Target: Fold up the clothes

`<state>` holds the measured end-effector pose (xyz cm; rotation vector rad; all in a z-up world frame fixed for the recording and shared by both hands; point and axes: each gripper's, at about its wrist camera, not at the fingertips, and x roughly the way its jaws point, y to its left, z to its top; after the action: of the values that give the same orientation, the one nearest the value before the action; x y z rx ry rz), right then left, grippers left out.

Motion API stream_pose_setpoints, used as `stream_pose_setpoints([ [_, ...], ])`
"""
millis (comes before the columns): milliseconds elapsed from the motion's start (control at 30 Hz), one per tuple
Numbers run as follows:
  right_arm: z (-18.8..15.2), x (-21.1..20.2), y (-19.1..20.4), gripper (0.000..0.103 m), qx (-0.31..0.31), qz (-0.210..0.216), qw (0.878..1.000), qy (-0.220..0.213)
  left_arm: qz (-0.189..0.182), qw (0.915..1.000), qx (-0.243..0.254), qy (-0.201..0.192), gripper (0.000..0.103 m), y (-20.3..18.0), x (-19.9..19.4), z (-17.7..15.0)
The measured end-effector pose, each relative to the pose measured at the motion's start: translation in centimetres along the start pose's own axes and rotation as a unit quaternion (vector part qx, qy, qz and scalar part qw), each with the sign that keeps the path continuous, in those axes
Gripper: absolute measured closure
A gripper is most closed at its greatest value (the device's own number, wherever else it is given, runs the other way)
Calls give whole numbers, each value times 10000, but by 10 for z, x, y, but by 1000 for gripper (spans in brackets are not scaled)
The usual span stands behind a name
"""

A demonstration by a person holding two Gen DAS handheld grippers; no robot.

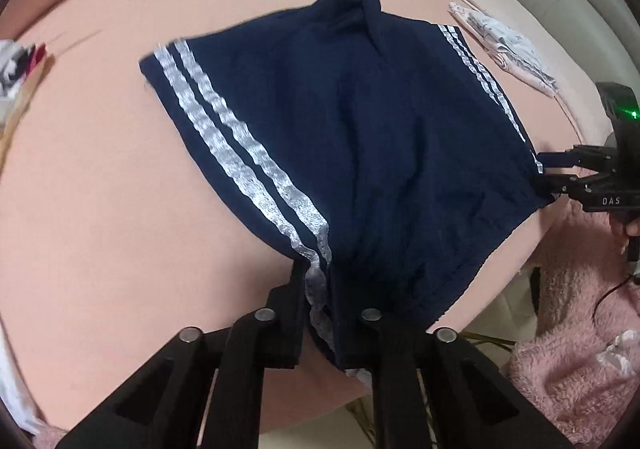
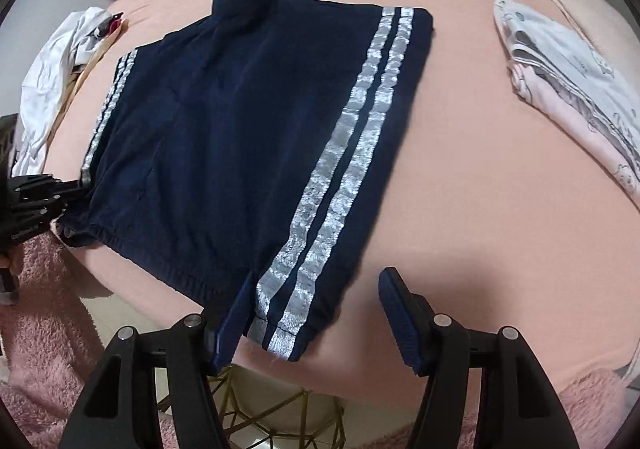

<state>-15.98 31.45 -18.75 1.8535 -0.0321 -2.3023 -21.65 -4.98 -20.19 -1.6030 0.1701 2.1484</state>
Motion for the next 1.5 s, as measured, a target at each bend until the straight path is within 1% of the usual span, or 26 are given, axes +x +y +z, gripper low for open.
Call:
stream_pose_setpoints([
  [67, 1, -1, 0, 40, -60, -86, 9999, -2, 564, 9982, 191, -91, 96, 2, -8, -1],
  [100, 2, -1, 0, 40, -79, -120, 9999, -4, 692, 9973, 212, -106, 96, 6, -12, -1],
  [167, 3, -1, -1, 40, -111, -166, 9998, -6, 602, 9981, 69, -100, 93, 17, -18, 1],
  [200, 4, -1, -1, 40, -123, -180, 9998, -7, 524, 9986, 37, 14, 93, 21, -17, 0],
  [267, 5, -9, -5, 40, -48, -117, 9998, -168, 470, 9982, 196, 307, 93, 22, -13, -4],
  [300, 5, -13, -7, 40, -11, -85, 9997, -249, 473, 9980, 261, 340, 93, 21, -14, -6],
  [433, 7, -30, -14, 40, 139, 41, 9983, -571, 437, 9987, 272, -67, 93, 18, -36, -12],
  [500, 9, -37, -18, 40, 200, 19, 9970, -741, 454, 9966, 612, -322, 93, 3, -45, -17],
  [533, 9, -34, -13, 40, 166, 18, 9974, -700, 500, 9943, 829, -451, 93, -6, -47, -20],
  [567, 10, -30, -9, 40, 133, 18, 9977, -658, 495, 9934, 930, -454, 93, -12, -45, -20],
  [667, 14, -19, -2, 40, -60, 67, 9990, -436, 299, 9937, 1071, -119, 93, -32, -20, -16],
  [700, 16, -11, 0, 40, -121, 9, 9994, -316, 354, 9927, 1154, 21, 93, -37, -10, -17],
  [767, 22, 5, -2, 40, -39, -301, 9994, -173, 535, 9881, 1433, 181, 93, -48, 3, -21],
  [867, 24, -2, -18, 40, 275, -385, 9985, -264, 530, 9839, 1706, 70, 93, -53, -4, -26],
  [900, 23, -6, -20, 40, 264, -618, 9973, -291, 457, 9839, 1729, -26, 93, -49, -10, -26],
  [933, 22, -9, -22, 40, 238, -617, 9973, -317, 393, 9857, 1629, -161, 93, -41, -17, -23],
  [967, 22, -14, -25, 40, 269, -389, 9981, -385, 398, 9887, 1429, -236, 93, -30, -21, -16],
  [1033, 25, -27, -36, 40, 536, 253, 9967, -549, 432, 9932, 1006, -392, 93, -9, -29, -1],
  [1067, 31, -32, -41, 40, 643, 369, 9952, -634, 504, 9945, 774, -485, 93, 2, -30, 11],
  [1133, 48, -43, -45, 40, 609, 308, 9944, -801, 639, 9949, 392, -680, 93, 23, -32, 36],
  [1200, 72, -51, -43, 40, 484, 293, 9939, -946, 808, 9939, 205, -725, 93, 37, -28, 54],
  [1233, 84, -51, -38, 40, 424, 399, 9938, -947, 846, 9935, 167, -749, 93, 44, -27, 60],
  [1333, 119, -49, -7, 40, 26, 616, 9935, -956, 519, 9941, 317, -893, 93, 49, -21, 77],
  [1367, 130, -47, 6, 40, -143, 671, 9930, -957, 484, 9941, 385, -886, 93, 48, -15, 81],
  [1400, 146, -36, 19, 40, -356, 660, 9930, -908, 486, 9943, 462, -834, 93, 49, -8, 83],
  [1500, 165, -13, 42, 40, -813, 596, 9926, -676, 553, 9956, 485, -588, 93, 49, 20, 101],
])
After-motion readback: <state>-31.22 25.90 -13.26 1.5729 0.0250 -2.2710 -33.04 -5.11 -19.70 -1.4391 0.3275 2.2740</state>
